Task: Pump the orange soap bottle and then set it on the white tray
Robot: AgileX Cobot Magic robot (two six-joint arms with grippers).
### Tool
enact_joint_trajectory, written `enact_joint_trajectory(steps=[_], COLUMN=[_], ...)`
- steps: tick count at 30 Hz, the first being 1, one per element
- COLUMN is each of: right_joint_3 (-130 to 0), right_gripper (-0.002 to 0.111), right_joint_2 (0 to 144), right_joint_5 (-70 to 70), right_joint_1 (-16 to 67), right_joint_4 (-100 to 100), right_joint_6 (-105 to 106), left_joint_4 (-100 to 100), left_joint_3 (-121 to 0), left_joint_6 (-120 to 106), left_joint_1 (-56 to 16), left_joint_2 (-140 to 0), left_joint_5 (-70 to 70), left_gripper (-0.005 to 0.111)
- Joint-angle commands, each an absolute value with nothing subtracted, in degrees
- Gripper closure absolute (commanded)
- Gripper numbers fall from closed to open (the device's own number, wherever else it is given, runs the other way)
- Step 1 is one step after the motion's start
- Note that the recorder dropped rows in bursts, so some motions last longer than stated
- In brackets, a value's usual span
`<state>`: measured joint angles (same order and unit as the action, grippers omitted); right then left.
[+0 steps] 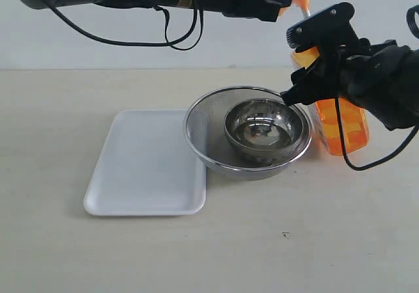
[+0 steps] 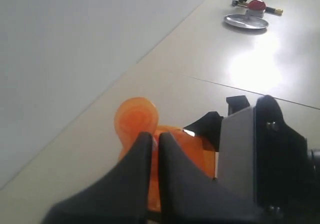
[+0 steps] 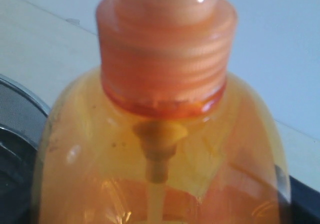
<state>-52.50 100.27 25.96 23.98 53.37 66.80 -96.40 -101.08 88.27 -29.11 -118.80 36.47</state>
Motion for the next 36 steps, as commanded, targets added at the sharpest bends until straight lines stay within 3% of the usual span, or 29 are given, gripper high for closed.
enact_joint_trajectory(steps=[1, 14, 28, 36], right_joint_3=[-52.70, -52.70, -52.70, -52.70], right_gripper=[0.108, 0.108, 0.108, 0.108], right_joint_2=[99.89, 99.89, 99.89, 99.89], right_joint_5=[25.05, 25.05, 23.66, 22.37], right_joint_1=[23.99, 23.99, 23.99, 23.99], right_joint_4=[53.38, 53.25, 53.17, 53.17], right_joint_6=[66.20, 65.82, 67.95, 69.04], left_joint_4=[-96.44, -94.91, -92.28, -92.28], left_joint_3=[-101.62, -102.00, -102.10, -107.15], left_joint_6=[88.92, 89.16, 84.31, 86.25], left_joint_1=[-29.40, -29.40, -29.40, -29.40], left_joint_2=[-118.76, -121.37, -114.97, -118.39], left_joint_5=[35.68, 36.45, 38.93, 38.78], left_gripper=[0.102, 0.102, 0.102, 0.102])
